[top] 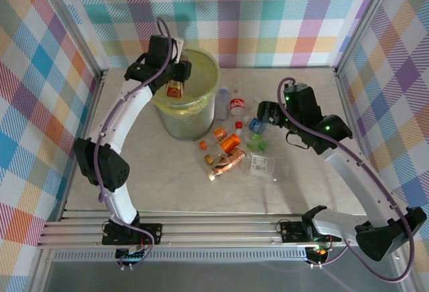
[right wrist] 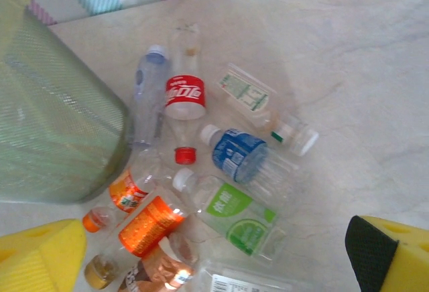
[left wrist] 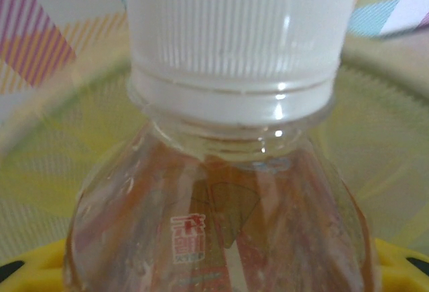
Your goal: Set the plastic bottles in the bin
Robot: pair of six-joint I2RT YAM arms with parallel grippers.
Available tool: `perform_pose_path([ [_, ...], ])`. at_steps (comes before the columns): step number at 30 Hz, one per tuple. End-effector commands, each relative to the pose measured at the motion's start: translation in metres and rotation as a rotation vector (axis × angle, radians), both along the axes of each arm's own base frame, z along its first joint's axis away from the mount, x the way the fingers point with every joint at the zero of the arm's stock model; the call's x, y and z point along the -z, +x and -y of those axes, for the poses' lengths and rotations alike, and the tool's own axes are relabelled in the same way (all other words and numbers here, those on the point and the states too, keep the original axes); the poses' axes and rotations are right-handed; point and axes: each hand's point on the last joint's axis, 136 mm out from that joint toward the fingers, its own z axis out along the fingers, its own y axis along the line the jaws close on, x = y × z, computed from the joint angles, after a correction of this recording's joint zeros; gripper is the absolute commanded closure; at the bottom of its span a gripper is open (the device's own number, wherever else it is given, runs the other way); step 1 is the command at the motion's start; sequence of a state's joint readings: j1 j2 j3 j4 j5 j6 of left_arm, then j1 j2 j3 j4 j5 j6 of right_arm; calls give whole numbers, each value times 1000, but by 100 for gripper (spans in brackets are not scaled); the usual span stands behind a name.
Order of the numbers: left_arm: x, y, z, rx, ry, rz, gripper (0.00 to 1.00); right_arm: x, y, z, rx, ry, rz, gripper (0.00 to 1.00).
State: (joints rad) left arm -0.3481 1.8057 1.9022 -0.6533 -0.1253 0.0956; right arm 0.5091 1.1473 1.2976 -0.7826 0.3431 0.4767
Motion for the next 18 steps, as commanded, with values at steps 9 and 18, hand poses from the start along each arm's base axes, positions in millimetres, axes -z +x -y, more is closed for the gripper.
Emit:
perform_pose_path([
  [9, 47, 0, -25, -133, 32, -87, 34, 26, -12, 41, 165, -5, -85, 0],
  [18, 65, 1, -37, -193, 79, -131, 11, 52, -14, 50, 196, 14, -194, 0],
])
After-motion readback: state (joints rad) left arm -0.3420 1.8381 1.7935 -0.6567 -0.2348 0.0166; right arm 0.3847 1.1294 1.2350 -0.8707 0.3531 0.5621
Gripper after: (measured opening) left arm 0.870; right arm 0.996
